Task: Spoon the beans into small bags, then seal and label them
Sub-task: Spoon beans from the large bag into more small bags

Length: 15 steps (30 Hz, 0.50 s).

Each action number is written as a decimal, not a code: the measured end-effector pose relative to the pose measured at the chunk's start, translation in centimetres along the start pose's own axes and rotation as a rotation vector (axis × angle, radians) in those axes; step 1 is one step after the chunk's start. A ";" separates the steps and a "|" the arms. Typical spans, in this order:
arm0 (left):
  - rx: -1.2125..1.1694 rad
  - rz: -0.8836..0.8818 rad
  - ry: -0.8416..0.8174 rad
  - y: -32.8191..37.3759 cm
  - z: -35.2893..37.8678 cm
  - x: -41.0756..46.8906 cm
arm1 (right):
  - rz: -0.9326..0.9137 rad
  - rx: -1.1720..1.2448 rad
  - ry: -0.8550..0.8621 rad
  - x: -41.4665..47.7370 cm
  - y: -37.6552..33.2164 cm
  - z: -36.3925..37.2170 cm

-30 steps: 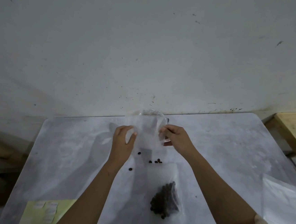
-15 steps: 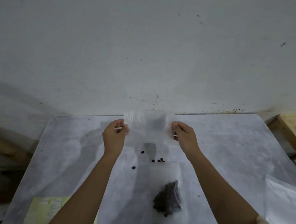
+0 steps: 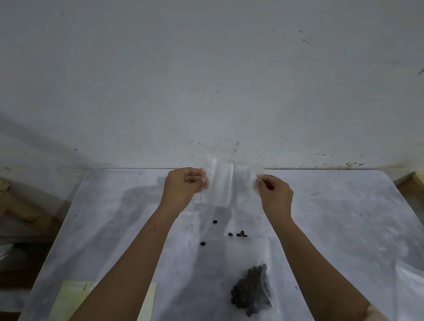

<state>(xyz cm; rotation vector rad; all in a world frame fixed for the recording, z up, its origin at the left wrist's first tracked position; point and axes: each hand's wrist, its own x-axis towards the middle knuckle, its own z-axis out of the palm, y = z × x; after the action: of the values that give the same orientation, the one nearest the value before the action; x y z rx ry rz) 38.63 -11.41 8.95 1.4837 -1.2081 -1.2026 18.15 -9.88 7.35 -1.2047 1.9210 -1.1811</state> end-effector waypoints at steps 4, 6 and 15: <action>-0.021 0.013 -0.001 0.6 -0.2 -0.2 | 0.056 0.003 0.079 0.1 0.0 0.1; -0.039 0.020 0.004 0.9 -0.3 -0.2 | 0.071 -0.038 0.089 0.2 0.0 0.1; -0.018 0.062 0.008 2.6 1.4 -0.7 | -0.047 0.223 -0.201 -1.0 -4.7 1.3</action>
<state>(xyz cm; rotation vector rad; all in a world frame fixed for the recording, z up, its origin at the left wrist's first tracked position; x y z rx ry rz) 36.81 -11.18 11.37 1.4264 -1.2262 -1.1615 21.50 -10.39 10.98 -1.2038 1.5772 -1.2128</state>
